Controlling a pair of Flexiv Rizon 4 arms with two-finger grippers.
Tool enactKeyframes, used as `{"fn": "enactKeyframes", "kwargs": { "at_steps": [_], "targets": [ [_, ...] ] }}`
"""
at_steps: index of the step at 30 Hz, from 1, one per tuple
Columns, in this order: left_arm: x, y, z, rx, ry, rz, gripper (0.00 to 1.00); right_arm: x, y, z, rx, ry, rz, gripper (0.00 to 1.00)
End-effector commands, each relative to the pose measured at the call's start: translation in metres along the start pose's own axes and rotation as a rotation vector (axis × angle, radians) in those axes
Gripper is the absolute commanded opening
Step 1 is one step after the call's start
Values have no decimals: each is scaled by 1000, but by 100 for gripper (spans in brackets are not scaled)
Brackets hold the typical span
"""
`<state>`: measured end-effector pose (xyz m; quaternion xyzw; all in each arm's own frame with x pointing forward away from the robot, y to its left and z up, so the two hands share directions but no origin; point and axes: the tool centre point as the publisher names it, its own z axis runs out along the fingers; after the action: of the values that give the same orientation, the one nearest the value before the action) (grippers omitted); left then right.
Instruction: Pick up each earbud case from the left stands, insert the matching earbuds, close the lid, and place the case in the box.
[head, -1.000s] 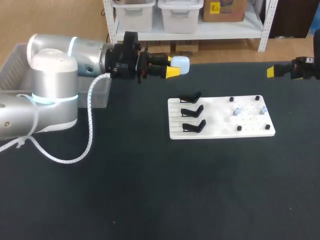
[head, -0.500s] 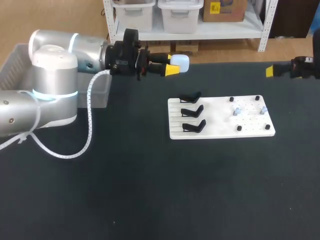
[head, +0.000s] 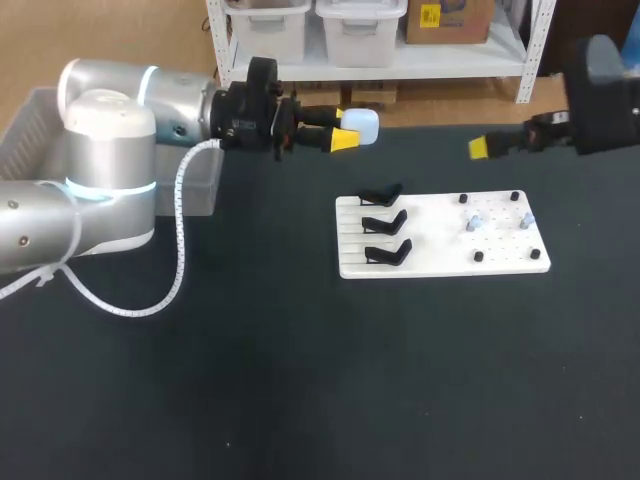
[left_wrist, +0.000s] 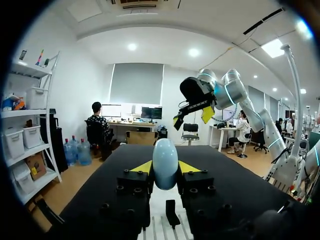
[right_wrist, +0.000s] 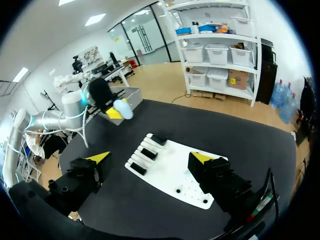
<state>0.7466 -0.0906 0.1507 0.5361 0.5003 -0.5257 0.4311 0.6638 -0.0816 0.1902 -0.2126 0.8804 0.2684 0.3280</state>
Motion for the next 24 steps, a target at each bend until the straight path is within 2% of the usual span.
{"fn": "enactKeyframes", "kwargs": {
  "at_steps": [1, 10, 24],
  "targets": [
    [0, 1, 0, 2, 2, -1, 0, -9, 24, 12, -11, 26, -17, 100],
    [0, 1, 0, 2, 2, -1, 0, -17, 53, 48, -26, 84, -51, 100],
    [0, 1, 0, 2, 2, -1, 0, -44, 65, 91, 33, 130, -50, 100]
  ]
}}
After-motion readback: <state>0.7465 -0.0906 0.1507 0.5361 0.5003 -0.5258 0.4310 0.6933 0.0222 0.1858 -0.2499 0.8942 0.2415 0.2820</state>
